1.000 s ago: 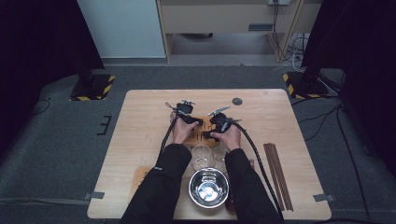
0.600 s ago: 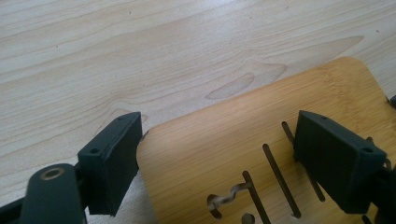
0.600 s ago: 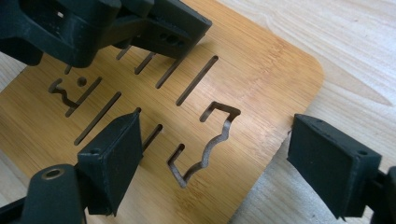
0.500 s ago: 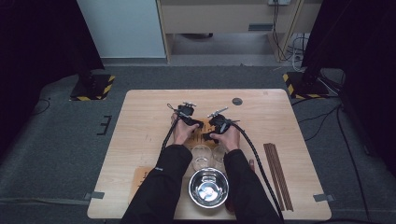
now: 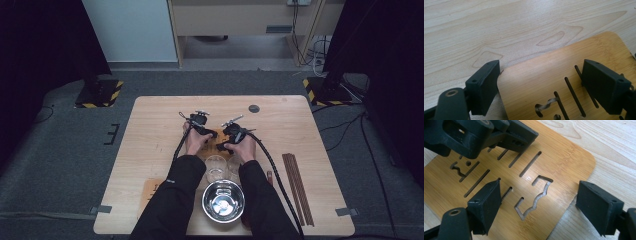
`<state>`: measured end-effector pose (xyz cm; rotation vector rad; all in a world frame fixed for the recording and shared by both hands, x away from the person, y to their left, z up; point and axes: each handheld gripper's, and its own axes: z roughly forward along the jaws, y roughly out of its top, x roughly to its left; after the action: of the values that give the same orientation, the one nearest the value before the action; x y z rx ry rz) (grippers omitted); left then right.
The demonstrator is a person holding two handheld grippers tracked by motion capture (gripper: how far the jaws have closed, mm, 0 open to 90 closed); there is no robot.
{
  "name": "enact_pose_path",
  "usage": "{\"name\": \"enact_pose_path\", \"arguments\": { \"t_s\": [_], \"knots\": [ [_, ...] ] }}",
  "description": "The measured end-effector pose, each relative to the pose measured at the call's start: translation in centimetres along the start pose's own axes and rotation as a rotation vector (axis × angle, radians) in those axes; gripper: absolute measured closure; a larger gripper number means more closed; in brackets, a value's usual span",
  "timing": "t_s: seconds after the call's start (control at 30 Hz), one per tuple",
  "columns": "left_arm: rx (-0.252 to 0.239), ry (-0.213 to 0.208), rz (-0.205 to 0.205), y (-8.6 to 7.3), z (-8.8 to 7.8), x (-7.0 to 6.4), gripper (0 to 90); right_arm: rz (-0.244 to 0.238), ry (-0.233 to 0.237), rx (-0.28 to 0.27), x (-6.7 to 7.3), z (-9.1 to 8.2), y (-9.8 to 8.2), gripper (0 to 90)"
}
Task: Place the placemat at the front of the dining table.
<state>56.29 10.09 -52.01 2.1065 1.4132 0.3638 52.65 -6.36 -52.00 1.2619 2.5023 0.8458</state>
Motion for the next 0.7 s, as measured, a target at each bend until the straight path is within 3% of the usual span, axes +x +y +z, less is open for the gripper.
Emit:
{"name": "enact_pose_path", "arguments": {
  "t_s": [0.4, 0.53, 0.7],
  "knots": [
    [-0.012, -0.005, -0.001, 0.2, -0.2, -0.1, 12.2, 0.01, 0.0, -0.018, 0.1, -0.1, 0.0, 18.5],
    [-0.038, -0.008, -0.003, 0.4, -1.0, 0.2, 12.8, 0.009, -0.004, -0.03, 0.1, -0.4, 0.1, 17.6],
    [-0.084, -0.014, 0.0, 0.4, -2.8, 0.9, 14.6, 0.007, -0.019, -0.09, -0.2, -1.6, 0.6, 17.6]
  ]
}}
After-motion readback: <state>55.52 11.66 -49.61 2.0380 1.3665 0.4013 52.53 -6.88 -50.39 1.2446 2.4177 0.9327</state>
